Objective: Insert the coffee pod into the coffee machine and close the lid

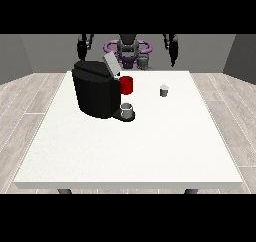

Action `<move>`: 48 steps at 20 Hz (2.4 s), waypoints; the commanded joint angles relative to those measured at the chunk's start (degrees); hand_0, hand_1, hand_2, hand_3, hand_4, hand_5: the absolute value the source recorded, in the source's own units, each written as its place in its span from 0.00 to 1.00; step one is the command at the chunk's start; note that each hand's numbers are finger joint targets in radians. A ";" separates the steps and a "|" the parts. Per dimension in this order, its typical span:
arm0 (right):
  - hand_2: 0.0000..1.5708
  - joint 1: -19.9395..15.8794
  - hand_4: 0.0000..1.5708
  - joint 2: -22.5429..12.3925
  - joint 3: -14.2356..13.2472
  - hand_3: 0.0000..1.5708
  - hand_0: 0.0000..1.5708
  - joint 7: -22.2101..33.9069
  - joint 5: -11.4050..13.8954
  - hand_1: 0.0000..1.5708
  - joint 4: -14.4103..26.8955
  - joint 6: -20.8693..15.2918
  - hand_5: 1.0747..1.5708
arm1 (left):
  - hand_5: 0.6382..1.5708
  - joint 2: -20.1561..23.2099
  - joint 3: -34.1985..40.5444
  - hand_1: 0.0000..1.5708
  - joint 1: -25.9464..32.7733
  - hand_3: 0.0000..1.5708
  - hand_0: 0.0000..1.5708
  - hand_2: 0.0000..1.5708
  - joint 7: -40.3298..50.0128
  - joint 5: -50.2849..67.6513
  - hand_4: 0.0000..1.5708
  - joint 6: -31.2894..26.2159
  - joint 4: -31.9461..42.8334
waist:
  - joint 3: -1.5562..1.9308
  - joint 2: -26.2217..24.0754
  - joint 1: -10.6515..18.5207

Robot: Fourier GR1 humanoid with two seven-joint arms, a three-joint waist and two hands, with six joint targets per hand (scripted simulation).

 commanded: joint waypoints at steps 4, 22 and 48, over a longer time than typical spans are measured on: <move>0.00 2.55 0.08 2.77 1.38 0.00 0.00 0.05 2.42 0.00 3.18 -2.23 1.00 | 1.00 -1.13 -1.19 0.00 3.86 0.00 0.00 0.00 -6.99 0.94 0.17 -3.59 0.09 | -0.90 -2.92 1.18; 0.00 0.51 0.12 5.84 -1.31 0.00 0.00 -7.34 1.30 0.00 2.07 -6.57 1.00 | 1.00 9.95 6.89 0.00 -9.96 0.00 0.00 0.00 0.93 -3.27 0.00 -6.61 7.58 | -0.87 1.55 -5.83; 0.00 -13.47 0.26 3.68 -5.71 0.00 0.00 -5.94 2.66 0.00 17.36 -11.59 1.00 | 1.00 10.67 2.99 0.14 -25.49 0.14 0.14 0.34 -3.50 -19.63 0.00 -5.54 36.51 | -0.87 7.96 -3.13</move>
